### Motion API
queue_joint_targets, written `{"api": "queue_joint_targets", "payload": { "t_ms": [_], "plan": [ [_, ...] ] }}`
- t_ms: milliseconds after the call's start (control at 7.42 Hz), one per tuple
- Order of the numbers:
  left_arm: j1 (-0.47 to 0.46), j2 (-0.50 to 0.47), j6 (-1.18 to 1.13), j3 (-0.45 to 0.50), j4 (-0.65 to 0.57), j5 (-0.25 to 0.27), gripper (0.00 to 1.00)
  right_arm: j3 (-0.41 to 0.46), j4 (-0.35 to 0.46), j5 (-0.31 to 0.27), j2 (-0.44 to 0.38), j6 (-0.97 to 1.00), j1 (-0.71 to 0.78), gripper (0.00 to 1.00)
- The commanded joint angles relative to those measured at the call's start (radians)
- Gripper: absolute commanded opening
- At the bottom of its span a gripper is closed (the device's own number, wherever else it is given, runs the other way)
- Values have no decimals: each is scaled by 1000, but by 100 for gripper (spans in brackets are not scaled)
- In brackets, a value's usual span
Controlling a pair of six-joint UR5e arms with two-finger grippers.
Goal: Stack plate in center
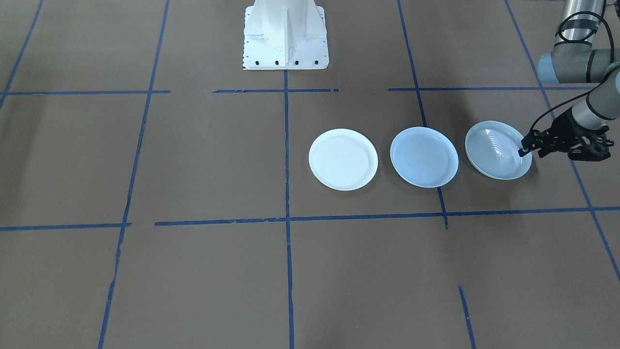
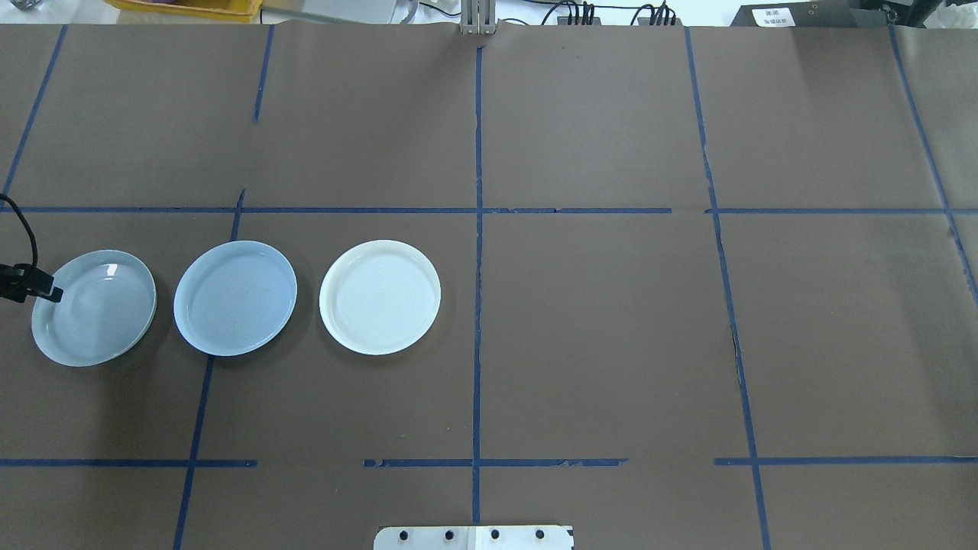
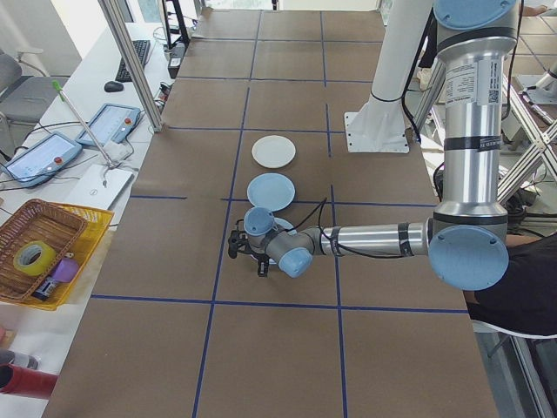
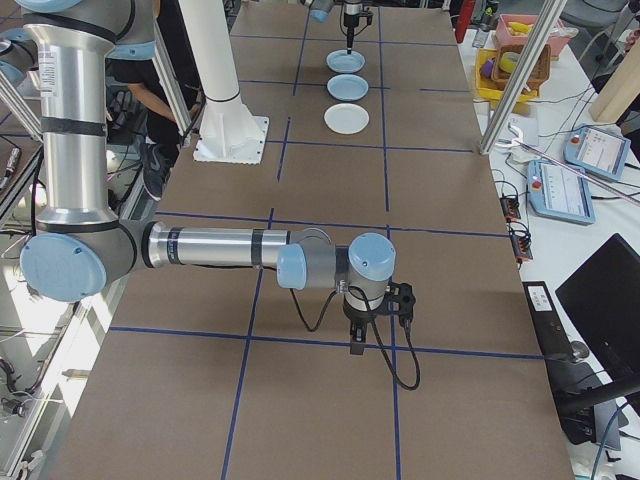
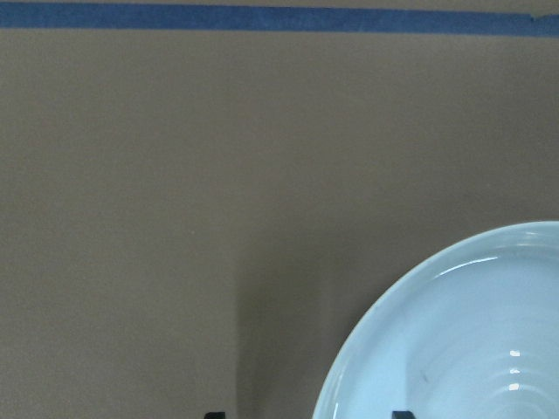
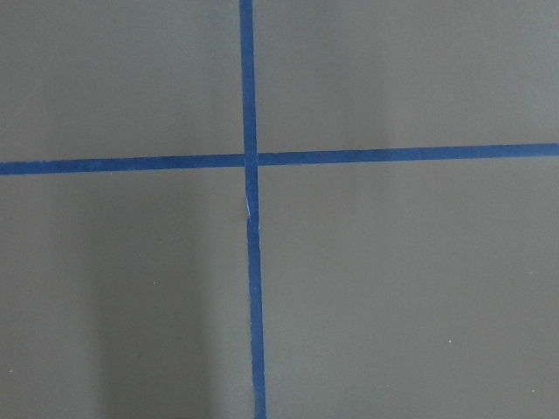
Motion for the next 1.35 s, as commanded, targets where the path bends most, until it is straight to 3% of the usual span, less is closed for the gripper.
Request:
{"api": "queue_joint_targets", "payload": {
  "t_ms": [0,404,809,1078,1213],
  "plan": [
    [2,-2,1,0,1,0,47,0,0,-1,0,1,0,100],
    [2,-5,1,5,1,-3,47,0,0,-1,0,1,0,100],
    [5,-5,3,6,1,-5,3,0,0,1,0,-1,1,100],
    [3,-3,13,-1,-10,-11,0,0,0,1,0,-1,0,100],
    [-3,7,35,-21,-9,-69,0,0,0,1,0,-1,0,100]
  ]
}}
